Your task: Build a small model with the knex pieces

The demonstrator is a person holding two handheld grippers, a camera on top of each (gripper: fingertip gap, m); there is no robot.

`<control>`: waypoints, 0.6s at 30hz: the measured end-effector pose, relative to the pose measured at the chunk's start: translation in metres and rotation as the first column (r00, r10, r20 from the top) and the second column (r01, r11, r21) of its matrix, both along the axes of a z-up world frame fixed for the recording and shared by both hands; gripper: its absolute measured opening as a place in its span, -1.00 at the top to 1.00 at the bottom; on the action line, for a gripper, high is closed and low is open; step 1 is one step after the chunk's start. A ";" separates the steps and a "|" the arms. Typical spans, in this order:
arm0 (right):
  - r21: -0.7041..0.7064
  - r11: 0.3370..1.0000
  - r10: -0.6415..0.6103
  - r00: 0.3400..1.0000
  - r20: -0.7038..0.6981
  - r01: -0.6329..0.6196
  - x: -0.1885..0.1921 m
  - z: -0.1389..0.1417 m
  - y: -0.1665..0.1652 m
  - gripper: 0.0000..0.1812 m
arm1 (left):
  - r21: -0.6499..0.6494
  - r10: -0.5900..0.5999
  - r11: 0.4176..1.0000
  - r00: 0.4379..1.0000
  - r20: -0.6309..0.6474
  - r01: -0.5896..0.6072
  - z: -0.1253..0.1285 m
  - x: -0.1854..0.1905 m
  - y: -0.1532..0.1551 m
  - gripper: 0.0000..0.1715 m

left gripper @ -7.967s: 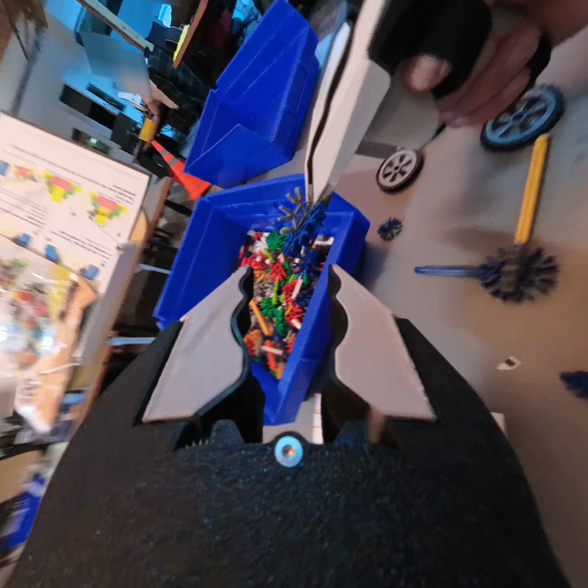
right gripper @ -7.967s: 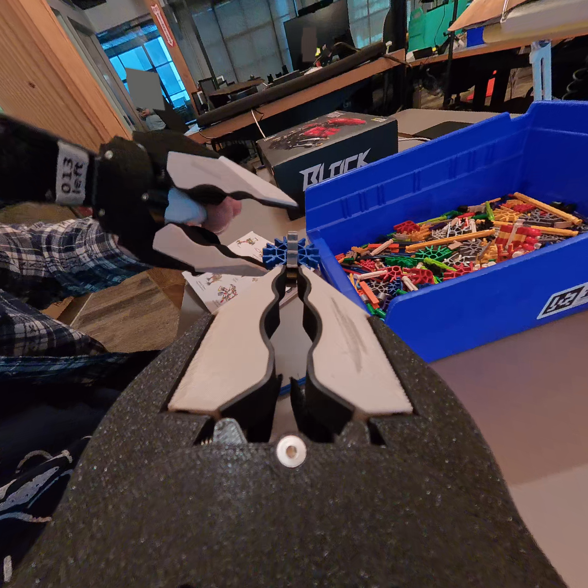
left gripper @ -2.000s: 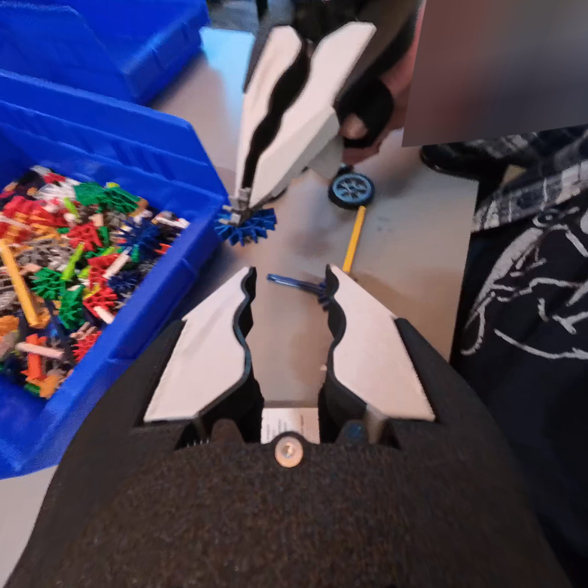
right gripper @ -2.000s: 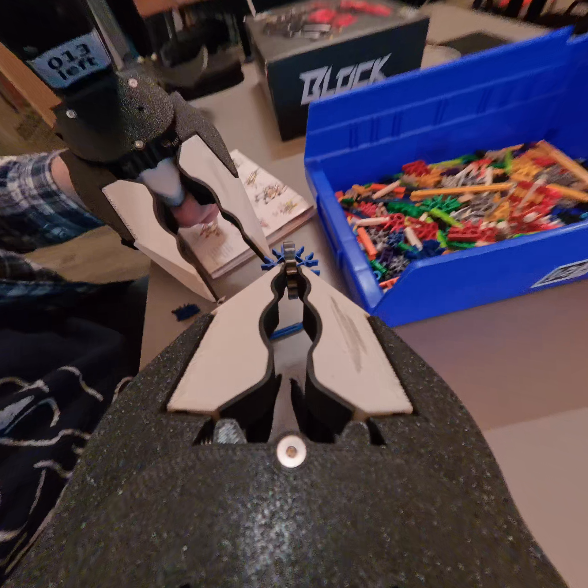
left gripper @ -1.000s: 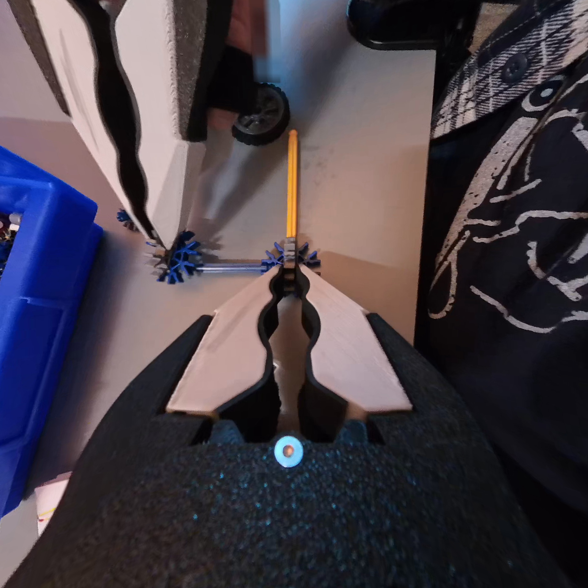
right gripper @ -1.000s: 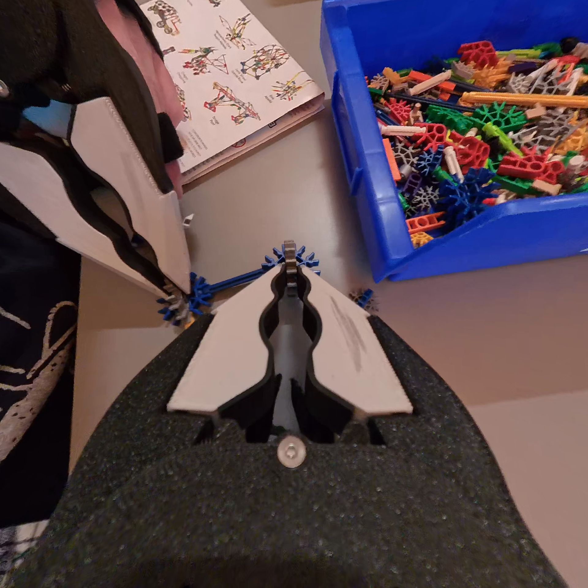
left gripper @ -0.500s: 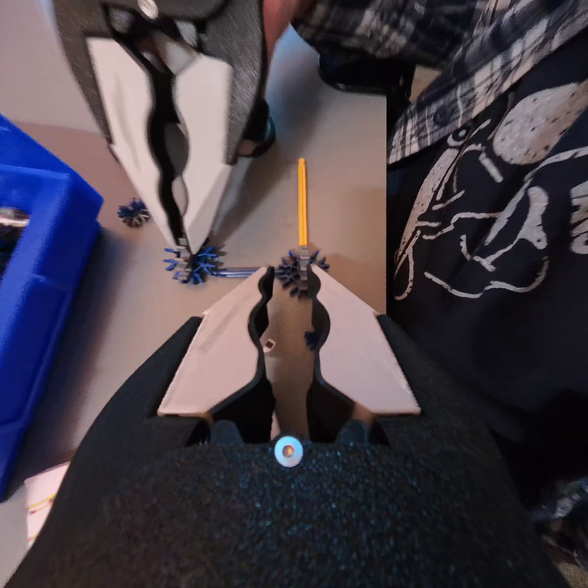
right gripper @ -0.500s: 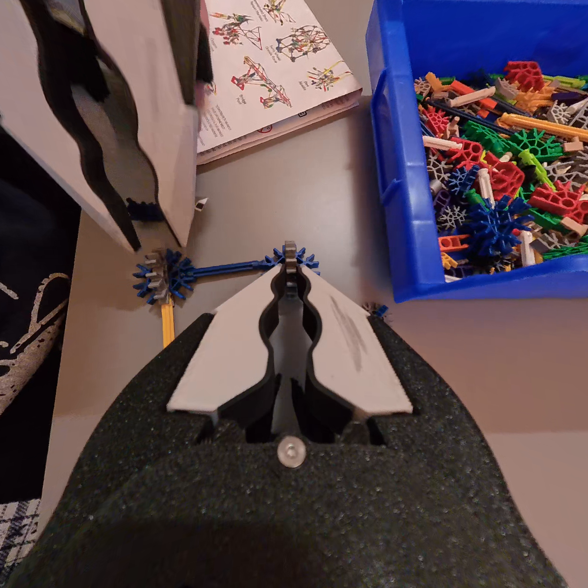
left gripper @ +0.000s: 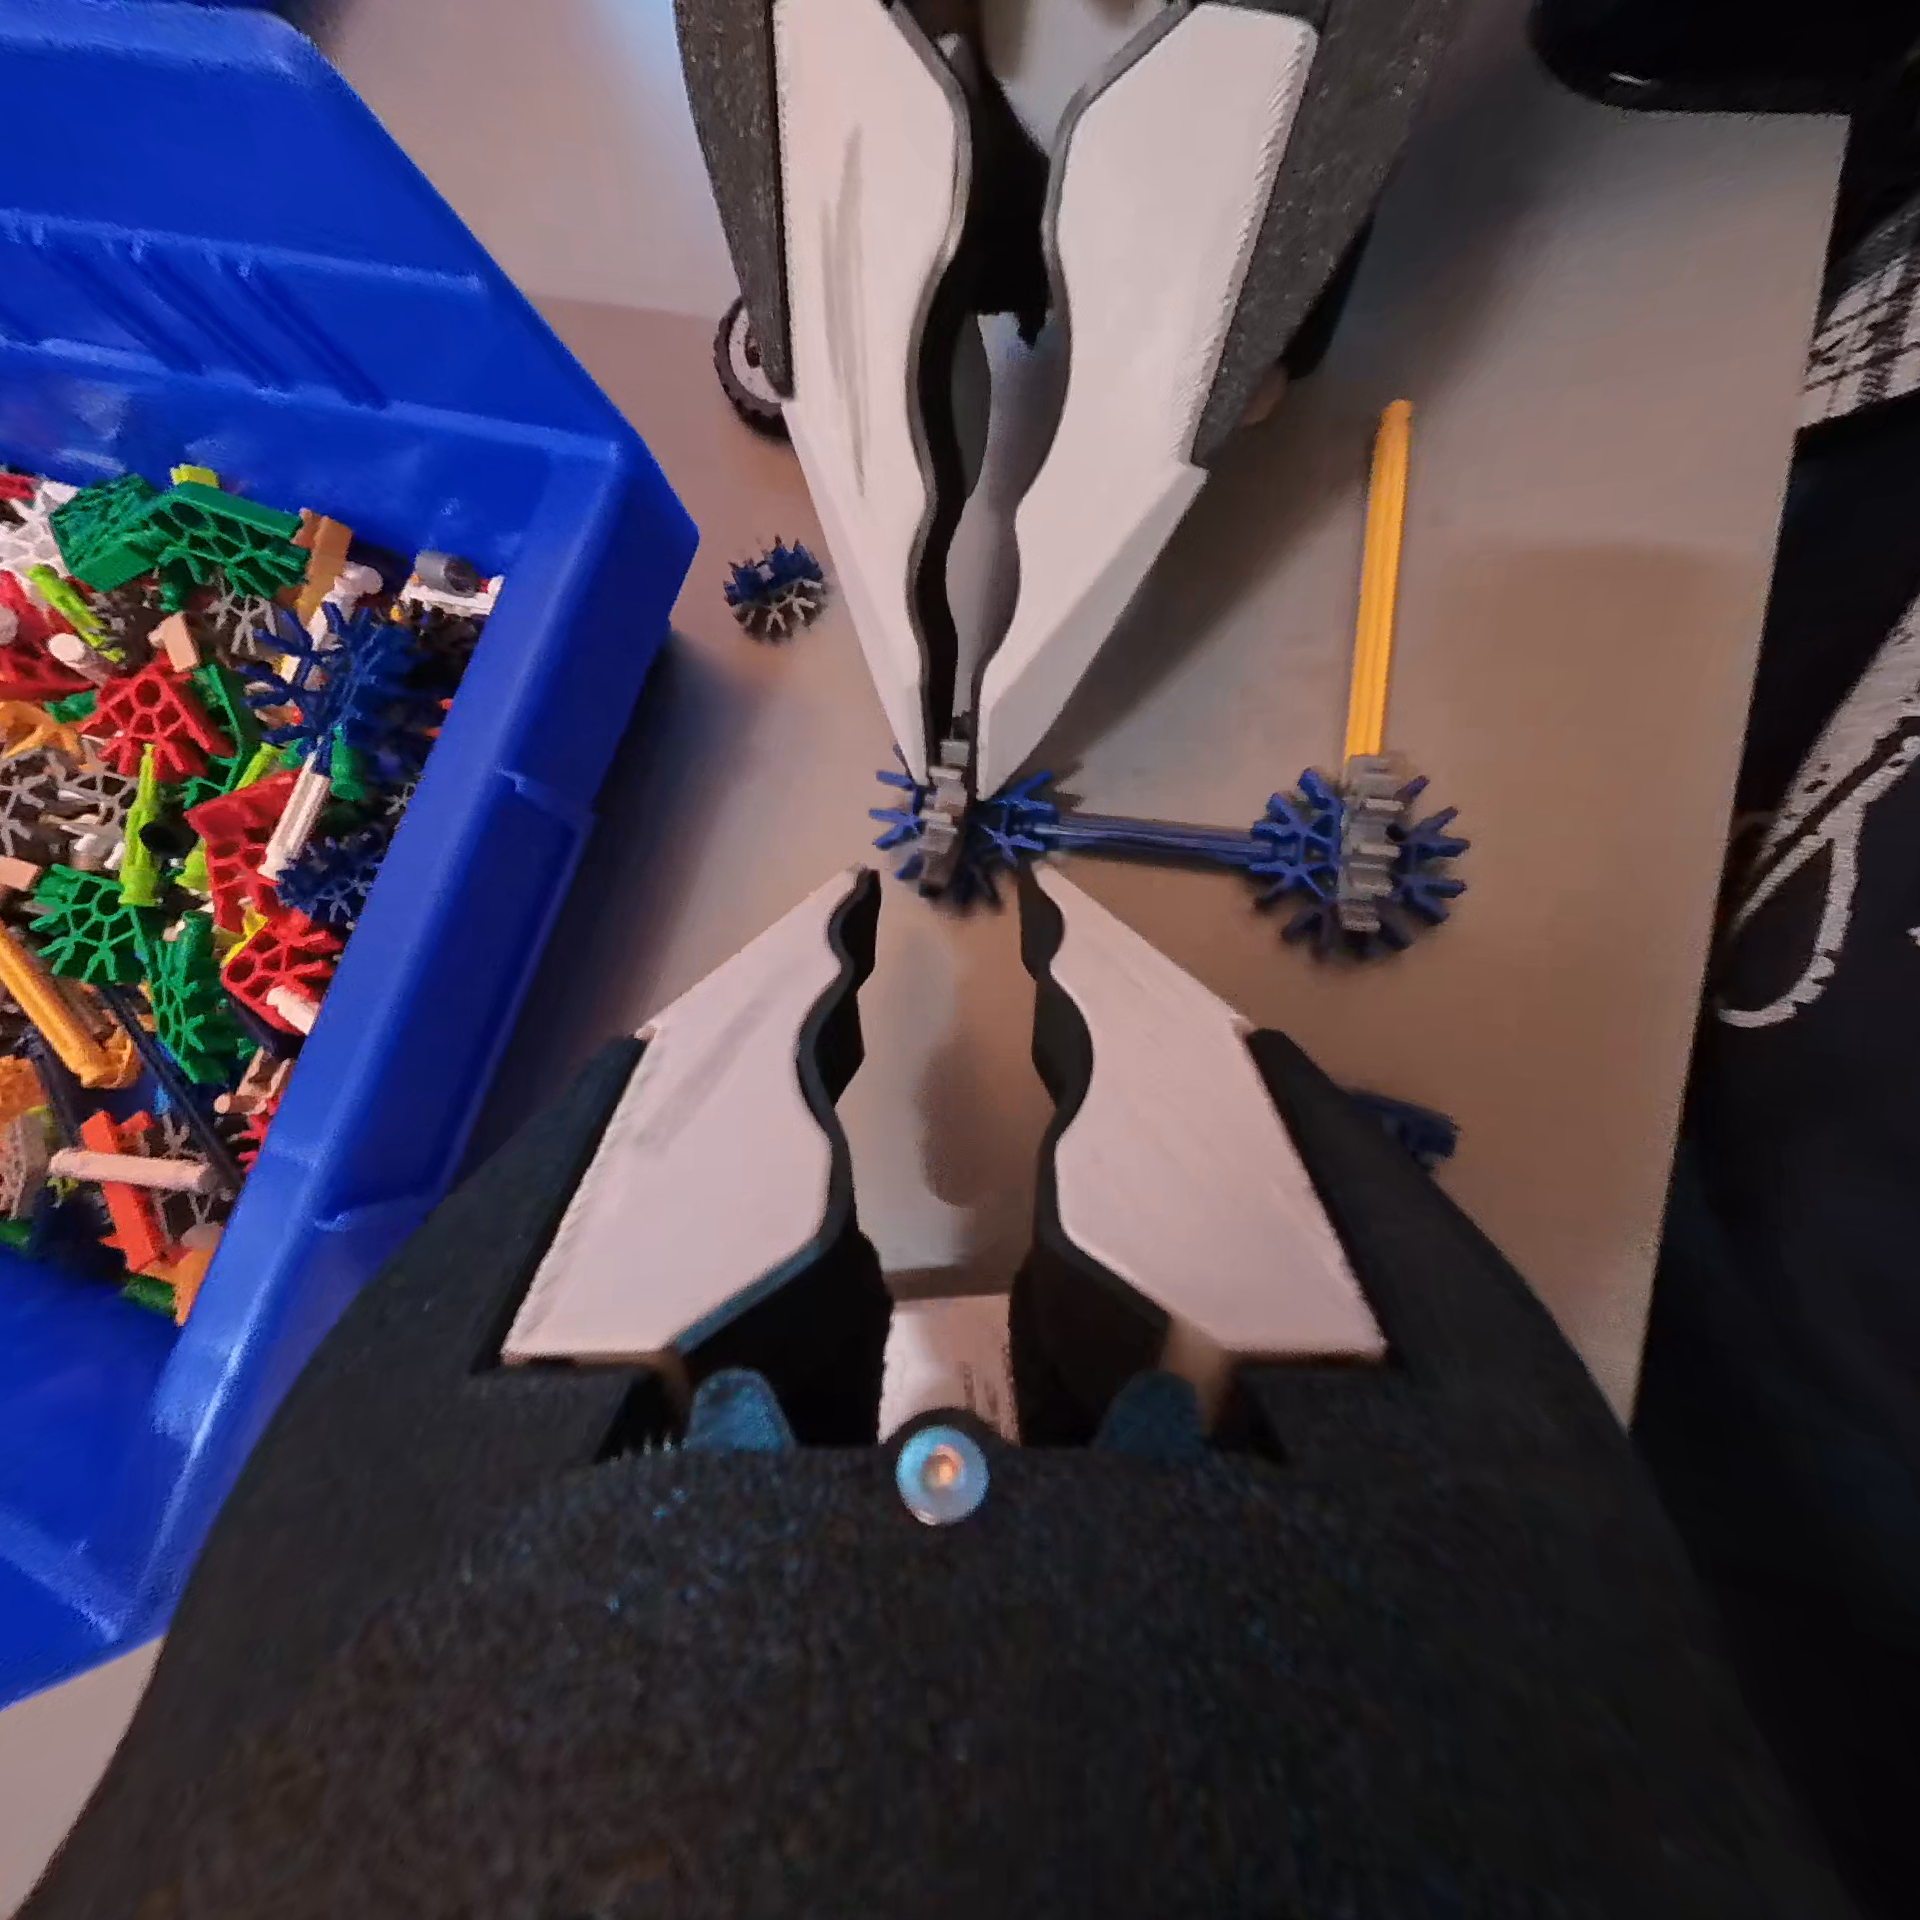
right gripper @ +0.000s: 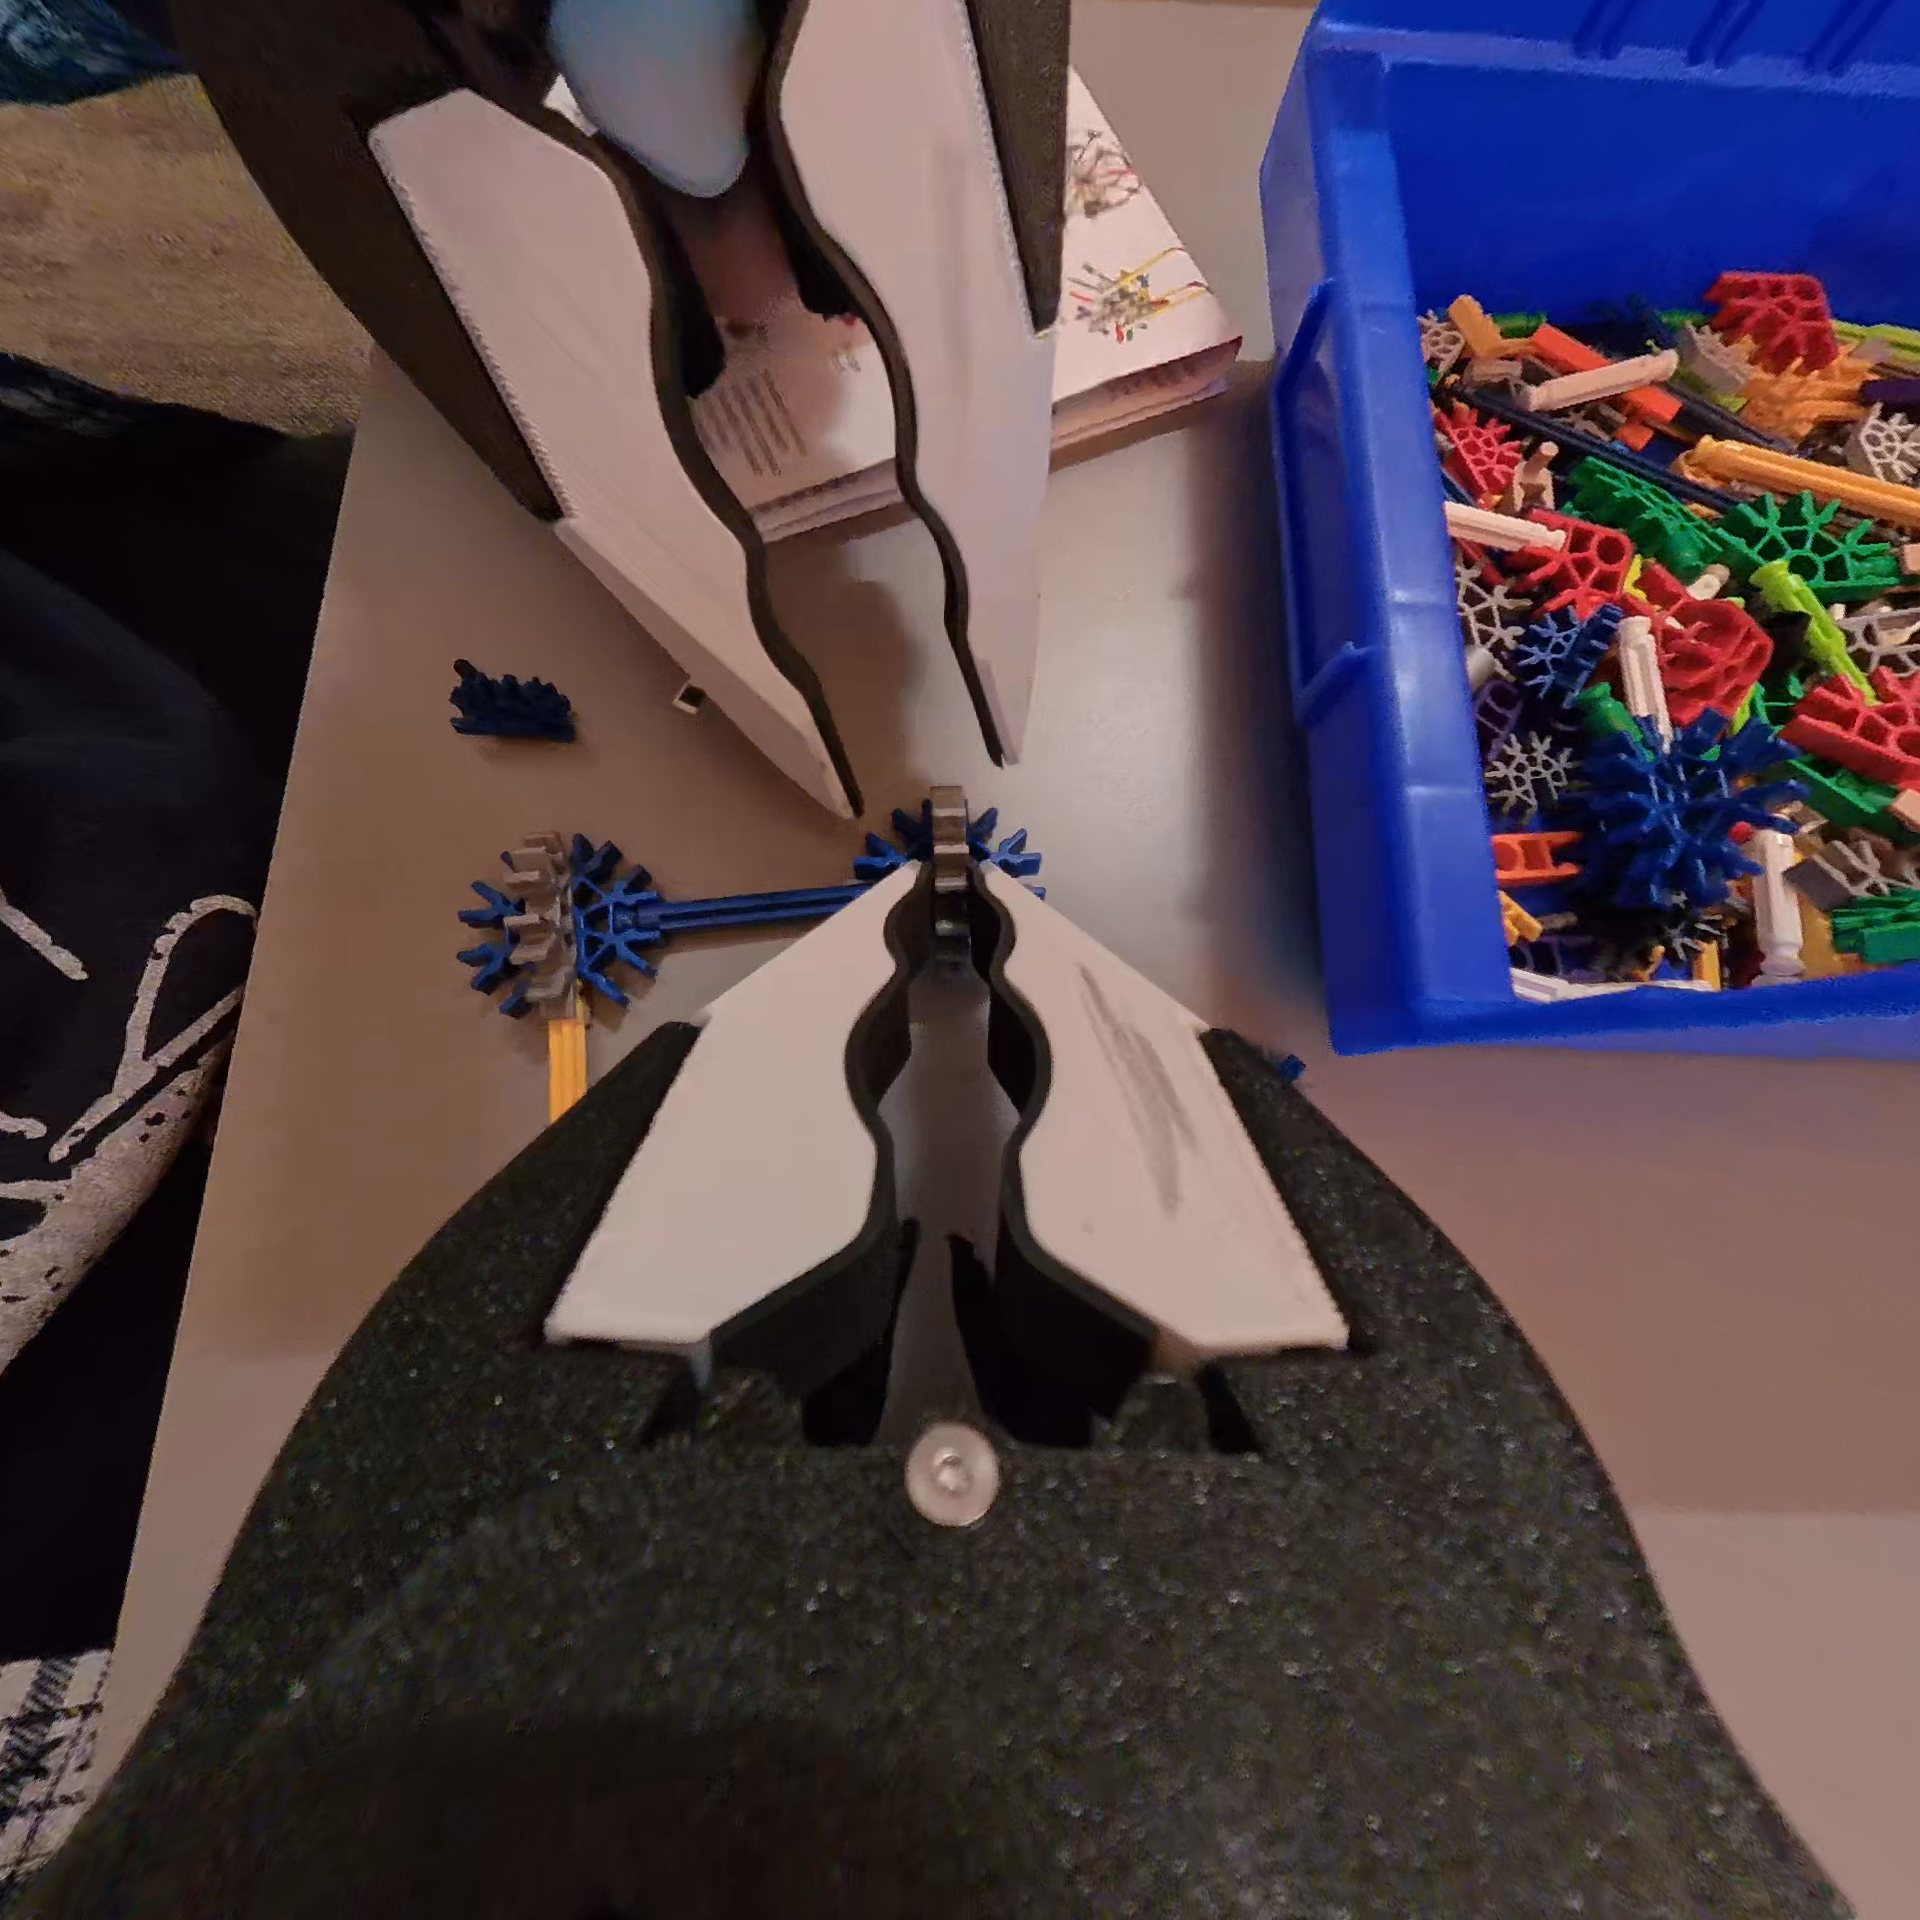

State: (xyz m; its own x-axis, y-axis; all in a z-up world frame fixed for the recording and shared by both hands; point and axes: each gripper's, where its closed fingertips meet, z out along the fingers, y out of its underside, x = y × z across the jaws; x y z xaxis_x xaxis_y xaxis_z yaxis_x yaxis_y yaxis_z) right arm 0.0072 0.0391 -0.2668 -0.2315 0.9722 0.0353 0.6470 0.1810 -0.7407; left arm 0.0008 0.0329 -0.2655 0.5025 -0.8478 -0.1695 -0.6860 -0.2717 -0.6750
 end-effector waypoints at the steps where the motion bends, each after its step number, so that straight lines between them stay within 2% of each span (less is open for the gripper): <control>1: 0.003 1.000 0.001 1.000 0.002 -0.001 0.000 -0.001 0.000 0.94 | -0.005 -0.005 1.000 1.000 0.001 0.005 -0.001 0.001 0.000 0.71; 12: 0.046 0.999 0.009 0.999 0.033 -0.010 0.002 -0.006 0.000 0.92 | -0.045 -0.051 0.998 0.999 -0.004 0.051 -0.007 0.007 0.001 0.88; 18: 0.065 0.998 0.007 0.999 0.037 -0.009 0.002 -0.006 0.000 0.92 | -0.047 -0.059 0.997 0.998 -0.019 0.058 -0.008 0.006 0.000 0.88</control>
